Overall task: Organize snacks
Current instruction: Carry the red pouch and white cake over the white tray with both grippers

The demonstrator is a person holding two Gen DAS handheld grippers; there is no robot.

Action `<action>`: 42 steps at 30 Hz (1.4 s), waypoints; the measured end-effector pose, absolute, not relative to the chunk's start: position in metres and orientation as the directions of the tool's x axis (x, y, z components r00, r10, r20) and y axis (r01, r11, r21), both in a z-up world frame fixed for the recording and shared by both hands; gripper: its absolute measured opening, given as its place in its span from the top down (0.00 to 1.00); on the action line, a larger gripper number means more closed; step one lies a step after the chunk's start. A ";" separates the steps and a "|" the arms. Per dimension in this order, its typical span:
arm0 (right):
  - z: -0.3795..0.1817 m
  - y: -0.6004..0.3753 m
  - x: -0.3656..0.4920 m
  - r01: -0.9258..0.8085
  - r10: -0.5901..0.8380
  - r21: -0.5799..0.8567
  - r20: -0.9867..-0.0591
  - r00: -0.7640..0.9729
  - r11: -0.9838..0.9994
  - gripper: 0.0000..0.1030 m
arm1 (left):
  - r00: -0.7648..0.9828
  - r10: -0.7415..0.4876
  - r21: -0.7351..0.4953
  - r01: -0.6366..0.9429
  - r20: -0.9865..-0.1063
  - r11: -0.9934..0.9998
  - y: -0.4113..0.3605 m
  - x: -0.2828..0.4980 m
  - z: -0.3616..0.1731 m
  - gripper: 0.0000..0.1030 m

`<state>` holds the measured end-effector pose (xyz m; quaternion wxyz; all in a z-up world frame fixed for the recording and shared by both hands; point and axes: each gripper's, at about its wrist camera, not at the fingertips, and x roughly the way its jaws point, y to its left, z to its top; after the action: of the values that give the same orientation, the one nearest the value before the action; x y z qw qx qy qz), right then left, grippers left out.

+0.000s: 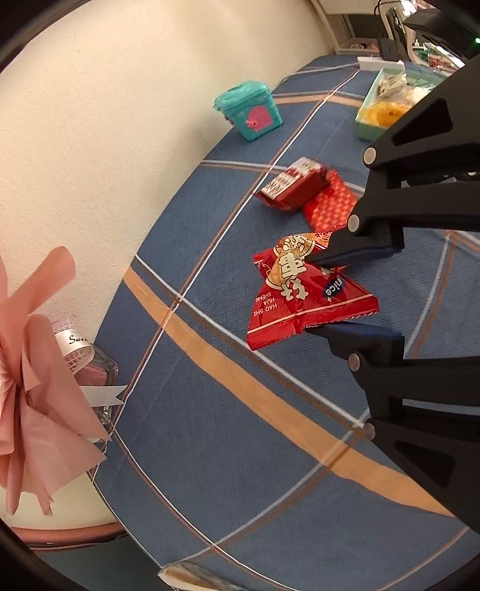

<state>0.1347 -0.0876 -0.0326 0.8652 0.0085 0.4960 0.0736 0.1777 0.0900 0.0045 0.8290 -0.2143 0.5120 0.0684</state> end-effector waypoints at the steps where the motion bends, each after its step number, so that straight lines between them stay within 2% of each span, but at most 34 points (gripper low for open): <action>1: -0.029 -0.088 0.129 -0.118 0.136 0.088 -0.855 0.500 0.989 0.52 | 0.465 -0.113 -0.291 -0.333 -0.878 0.897 0.088 0.175 0.007 0.72; 23: 0.023 -0.129 0.046 -0.032 0.108 0.109 -0.824 0.556 0.994 0.52 | 0.543 -0.074 -0.222 -0.212 -0.837 0.952 0.018 0.086 0.069 0.72; 42: 0.035 -0.198 0.044 0.104 0.060 0.146 -0.814 0.577 0.984 0.52 | 0.536 -0.090 -0.188 -0.131 -0.839 0.973 -0.027 0.078 0.079 0.72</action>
<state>0.0437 -0.1978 0.0354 0.8836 0.0891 0.4595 -0.0124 0.0777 -0.0270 0.0785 0.8689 -0.1148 0.4813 0.0120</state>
